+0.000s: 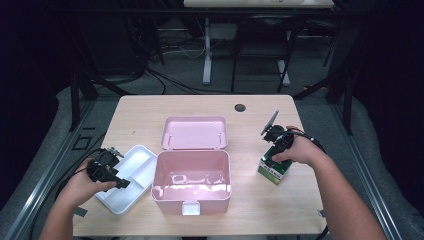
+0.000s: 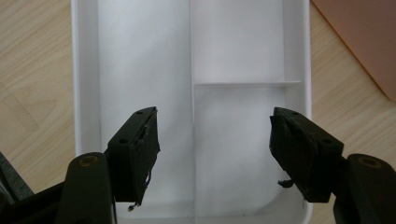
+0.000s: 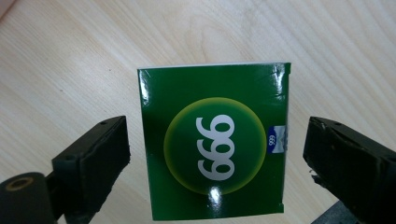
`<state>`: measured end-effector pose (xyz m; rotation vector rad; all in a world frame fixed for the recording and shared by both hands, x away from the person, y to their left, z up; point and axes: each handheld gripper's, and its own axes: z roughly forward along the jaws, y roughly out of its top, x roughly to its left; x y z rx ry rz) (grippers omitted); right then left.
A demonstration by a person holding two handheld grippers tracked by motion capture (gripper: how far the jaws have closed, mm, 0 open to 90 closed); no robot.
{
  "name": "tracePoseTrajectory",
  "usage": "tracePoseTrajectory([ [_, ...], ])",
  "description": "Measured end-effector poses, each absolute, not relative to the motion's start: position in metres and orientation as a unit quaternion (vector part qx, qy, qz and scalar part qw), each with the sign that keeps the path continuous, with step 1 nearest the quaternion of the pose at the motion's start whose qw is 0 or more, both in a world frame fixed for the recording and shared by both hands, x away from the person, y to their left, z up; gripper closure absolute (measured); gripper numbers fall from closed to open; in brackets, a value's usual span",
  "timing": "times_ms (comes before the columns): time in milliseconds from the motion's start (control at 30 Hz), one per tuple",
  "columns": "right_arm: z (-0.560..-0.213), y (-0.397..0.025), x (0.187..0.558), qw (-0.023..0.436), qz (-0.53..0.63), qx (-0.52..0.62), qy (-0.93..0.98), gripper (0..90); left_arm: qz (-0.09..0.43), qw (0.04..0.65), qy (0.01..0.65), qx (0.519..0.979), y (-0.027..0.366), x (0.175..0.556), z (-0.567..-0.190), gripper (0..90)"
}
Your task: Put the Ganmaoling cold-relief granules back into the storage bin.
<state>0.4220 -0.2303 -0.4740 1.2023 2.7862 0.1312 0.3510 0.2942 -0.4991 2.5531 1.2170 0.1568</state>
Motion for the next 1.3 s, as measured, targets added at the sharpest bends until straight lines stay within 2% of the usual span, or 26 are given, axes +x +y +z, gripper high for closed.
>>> tracePoseTrajectory([
  [333,-0.485,-0.234,0.425,0.039,0.037,0.399,0.915,6.2,0.053,0.154,0.426,0.89,0.296,0.352,-0.499,32.9],
  [733,-0.488,-0.238,0.425,0.022,0.042,0.403,0.914,13.6,0.052,0.156,0.429,0.888,0.299,0.352,-0.499,33.0],
  [1300,-0.487,-0.236,0.42,0.016,0.032,0.394,0.919,15.2,0.051,0.156,0.428,0.889,0.299,0.352,-0.499,32.9],
])
